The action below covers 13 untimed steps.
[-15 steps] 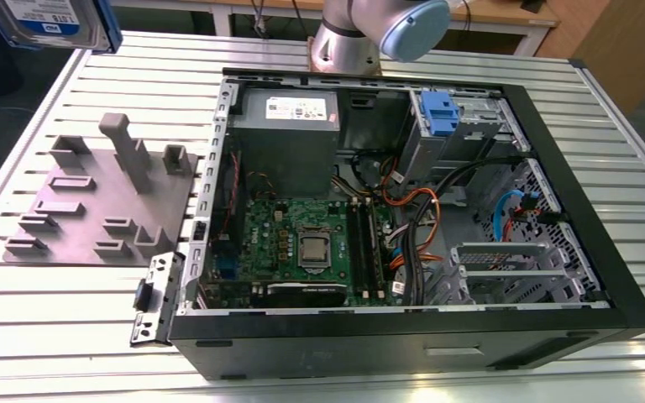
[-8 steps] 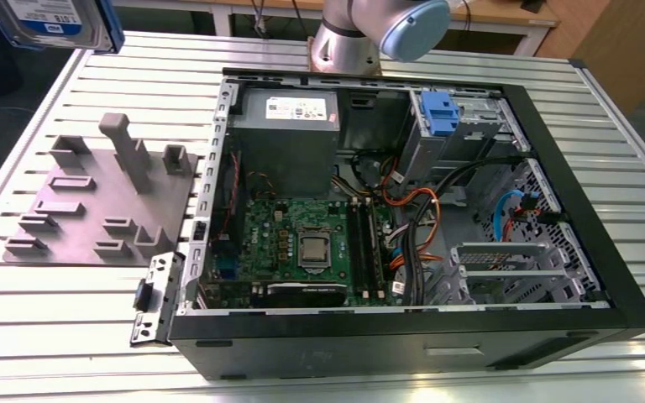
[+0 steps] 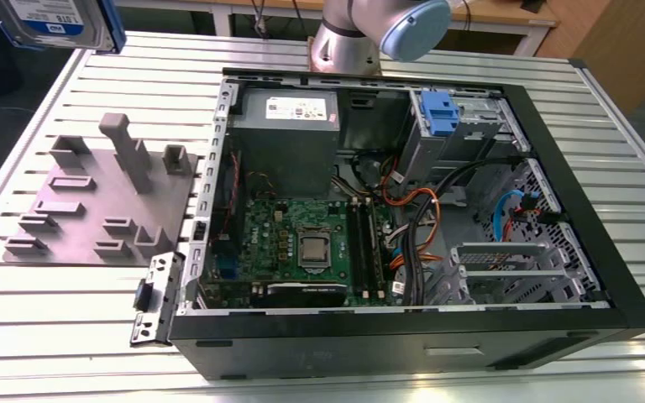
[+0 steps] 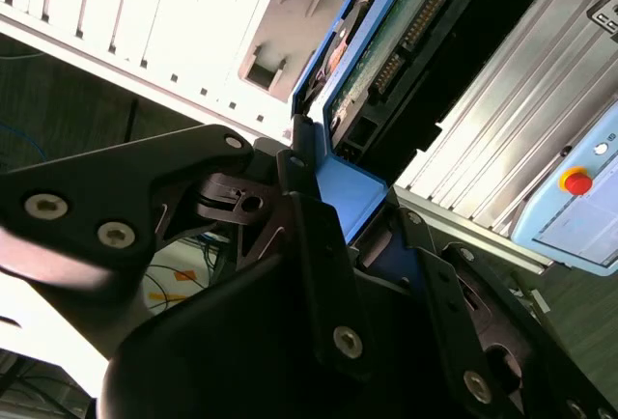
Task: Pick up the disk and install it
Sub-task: 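Pick up the disk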
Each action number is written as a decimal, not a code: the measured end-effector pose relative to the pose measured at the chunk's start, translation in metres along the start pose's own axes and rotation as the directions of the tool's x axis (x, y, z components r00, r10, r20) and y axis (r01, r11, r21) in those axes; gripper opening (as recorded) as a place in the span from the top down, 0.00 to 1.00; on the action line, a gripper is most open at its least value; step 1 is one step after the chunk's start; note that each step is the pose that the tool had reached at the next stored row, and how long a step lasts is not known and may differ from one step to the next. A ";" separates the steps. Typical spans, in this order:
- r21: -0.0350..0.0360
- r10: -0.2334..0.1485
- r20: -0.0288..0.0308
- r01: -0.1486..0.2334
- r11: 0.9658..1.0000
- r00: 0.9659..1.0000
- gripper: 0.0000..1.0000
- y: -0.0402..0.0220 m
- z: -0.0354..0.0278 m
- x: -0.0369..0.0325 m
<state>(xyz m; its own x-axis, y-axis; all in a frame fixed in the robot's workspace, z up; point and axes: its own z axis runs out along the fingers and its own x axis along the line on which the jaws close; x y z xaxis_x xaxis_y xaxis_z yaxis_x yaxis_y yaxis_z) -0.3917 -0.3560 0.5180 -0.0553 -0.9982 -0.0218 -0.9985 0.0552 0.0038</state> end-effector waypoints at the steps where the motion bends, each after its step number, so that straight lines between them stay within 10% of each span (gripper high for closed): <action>1: 0.000 0.000 0.000 0.000 1.000 1.000 0.64 -0.0001 0.0000 0.0000; 13: 0.000 0.000 0.000 0.000 1.000 1.000 0.64 -0.0049 -0.0001 -0.0003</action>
<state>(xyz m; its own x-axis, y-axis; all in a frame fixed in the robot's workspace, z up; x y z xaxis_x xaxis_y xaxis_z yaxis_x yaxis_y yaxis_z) -0.3869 -0.3560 0.5181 -0.0552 -0.9982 -0.0218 -0.9985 0.0552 0.0039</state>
